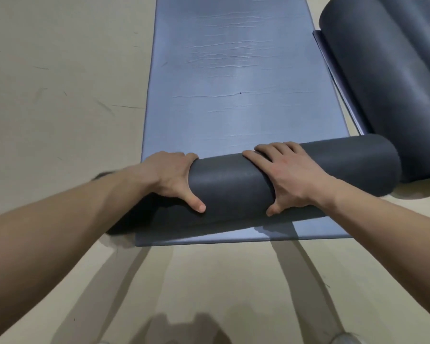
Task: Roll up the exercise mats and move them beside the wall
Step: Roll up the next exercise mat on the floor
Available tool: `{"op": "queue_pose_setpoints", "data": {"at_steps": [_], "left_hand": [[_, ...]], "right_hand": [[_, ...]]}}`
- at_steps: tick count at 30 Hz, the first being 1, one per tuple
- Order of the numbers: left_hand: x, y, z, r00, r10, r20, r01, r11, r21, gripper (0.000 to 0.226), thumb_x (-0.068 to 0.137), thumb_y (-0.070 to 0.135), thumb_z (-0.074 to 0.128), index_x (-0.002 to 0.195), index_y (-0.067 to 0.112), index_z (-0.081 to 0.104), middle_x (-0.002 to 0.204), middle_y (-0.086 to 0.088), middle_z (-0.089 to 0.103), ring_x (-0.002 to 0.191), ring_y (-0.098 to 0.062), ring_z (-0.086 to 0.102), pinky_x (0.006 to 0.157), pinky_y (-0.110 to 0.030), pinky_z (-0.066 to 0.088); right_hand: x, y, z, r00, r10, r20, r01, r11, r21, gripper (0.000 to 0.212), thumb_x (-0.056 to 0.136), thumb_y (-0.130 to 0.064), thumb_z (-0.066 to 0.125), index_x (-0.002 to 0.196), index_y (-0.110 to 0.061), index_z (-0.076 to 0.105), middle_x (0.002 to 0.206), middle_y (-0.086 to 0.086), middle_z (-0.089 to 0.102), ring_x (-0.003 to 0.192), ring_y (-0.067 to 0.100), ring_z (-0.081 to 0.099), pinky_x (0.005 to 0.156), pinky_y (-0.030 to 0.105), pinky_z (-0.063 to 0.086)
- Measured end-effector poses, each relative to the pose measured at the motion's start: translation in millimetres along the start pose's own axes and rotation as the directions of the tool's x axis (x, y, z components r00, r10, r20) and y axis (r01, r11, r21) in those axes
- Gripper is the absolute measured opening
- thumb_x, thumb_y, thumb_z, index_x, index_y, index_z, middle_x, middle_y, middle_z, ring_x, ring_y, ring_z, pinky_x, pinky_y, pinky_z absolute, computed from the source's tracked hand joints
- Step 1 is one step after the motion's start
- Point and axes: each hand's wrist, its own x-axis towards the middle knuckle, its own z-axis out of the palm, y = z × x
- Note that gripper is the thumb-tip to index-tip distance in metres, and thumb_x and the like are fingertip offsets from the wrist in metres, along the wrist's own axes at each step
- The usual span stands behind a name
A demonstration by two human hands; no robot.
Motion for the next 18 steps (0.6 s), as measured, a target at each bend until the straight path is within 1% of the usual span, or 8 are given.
{"op": "queue_pose_setpoints", "data": {"at_steps": [3, 6, 8, 9, 11, 13, 15, 18], "left_hand": [[-20, 20, 29, 0.994, -0.110, -0.023, 0.109, 0.993, -0.041, 0.115, 0.036, 0.103, 0.062, 0.121, 0.026, 0.051, 0.112, 0.008, 0.064, 0.098, -0.023, 0.062, 0.090, -0.041, 0.053], [-33, 39, 55, 0.981, -0.191, 0.038, 0.195, 0.956, -0.221, 0.106, 0.042, 0.104, 0.059, 0.112, 0.024, 0.057, 0.102, 0.009, 0.066, 0.091, -0.019, 0.062, 0.086, -0.038, 0.053], [-36, 49, 72, 0.974, -0.212, 0.079, 0.226, 0.881, -0.416, 0.096, 0.046, 0.103, 0.059, 0.100, 0.023, 0.066, 0.090, 0.009, 0.071, 0.084, -0.016, 0.067, 0.079, -0.034, 0.053], [-37, 55, 80, 0.972, -0.219, 0.083, 0.230, 0.822, -0.522, 0.091, 0.048, 0.101, 0.061, 0.096, 0.024, 0.071, 0.086, 0.008, 0.073, 0.080, -0.015, 0.069, 0.074, -0.033, 0.055], [-35, 70, 91, 0.972, -0.224, 0.074, 0.213, 0.693, -0.689, 0.075, 0.056, 0.094, 0.068, 0.093, 0.028, 0.074, 0.083, 0.011, 0.075, 0.077, -0.014, 0.072, 0.071, -0.031, 0.059], [-28, 86, 97, 0.976, -0.210, 0.048, 0.170, 0.610, -0.774, 0.062, 0.065, 0.086, 0.071, 0.094, 0.031, 0.073, 0.084, 0.014, 0.075, 0.075, -0.012, 0.074, 0.072, -0.032, 0.063], [-17, 98, 96, 0.983, -0.185, 0.008, 0.111, 0.555, -0.825, 0.070, 0.066, 0.087, 0.069, 0.106, 0.030, 0.073, 0.091, 0.013, 0.077, 0.077, -0.013, 0.075, 0.073, -0.036, 0.065], [-4, 103, 94, 0.981, -0.185, -0.054, 0.058, 0.548, -0.835, 0.090, 0.062, 0.095, 0.063, 0.119, 0.026, 0.066, 0.106, 0.008, 0.075, 0.085, -0.015, 0.075, 0.075, -0.040, 0.065]], "right_hand": [[5, 9, -8, 0.992, -0.087, -0.089, 0.078, 0.992, -0.104, 0.133, 0.046, -0.074, 0.082, 0.157, -0.038, 0.019, 0.155, 0.005, 0.039, 0.139, 0.032, 0.041, 0.114, 0.056, 0.030], [8, 16, -6, 0.979, -0.065, -0.192, 0.036, 0.988, -0.147, 0.111, 0.061, -0.040, 0.092, 0.155, -0.031, 0.033, 0.154, 0.014, 0.042, 0.135, 0.040, 0.044, 0.106, 0.057, 0.039], [6, 13, 3, 0.937, 0.131, -0.324, -0.136, 0.991, 0.008, 0.080, 0.077, -0.022, 0.084, 0.147, -0.021, 0.046, 0.144, 0.021, 0.050, 0.116, 0.045, 0.055, 0.090, 0.054, 0.051], [5, 7, 7, 0.909, 0.276, -0.311, -0.240, 0.959, 0.151, 0.065, 0.087, -0.024, 0.075, 0.146, -0.019, 0.048, 0.140, 0.021, 0.053, 0.108, 0.046, 0.058, 0.084, 0.052, 0.053], [1, -11, 14, 0.863, 0.498, -0.080, -0.410, 0.785, 0.464, 0.044, 0.102, -0.034, 0.050, 0.144, -0.021, 0.048, 0.132, 0.017, 0.060, 0.108, 0.043, 0.060, 0.085, 0.047, 0.051], [-3, -30, 25, 0.833, 0.529, 0.160, -0.466, 0.517, 0.718, 0.039, 0.107, -0.037, 0.032, 0.133, -0.021, 0.054, 0.126, 0.013, 0.066, 0.111, 0.039, 0.059, 0.089, 0.043, 0.047], [-10, -35, 31, 0.809, 0.522, 0.270, -0.450, 0.254, 0.856, 0.039, 0.107, -0.046, 0.030, 0.125, -0.024, 0.057, 0.123, 0.002, 0.067, 0.110, 0.029, 0.059, 0.091, 0.040, 0.044], [-20, -20, 38, 0.820, 0.453, 0.349, -0.388, -0.008, 0.922, 0.049, 0.096, -0.066, 0.048, 0.131, -0.034, 0.059, 0.122, -0.016, 0.069, 0.112, 0.012, 0.066, 0.102, 0.037, 0.048]]}}
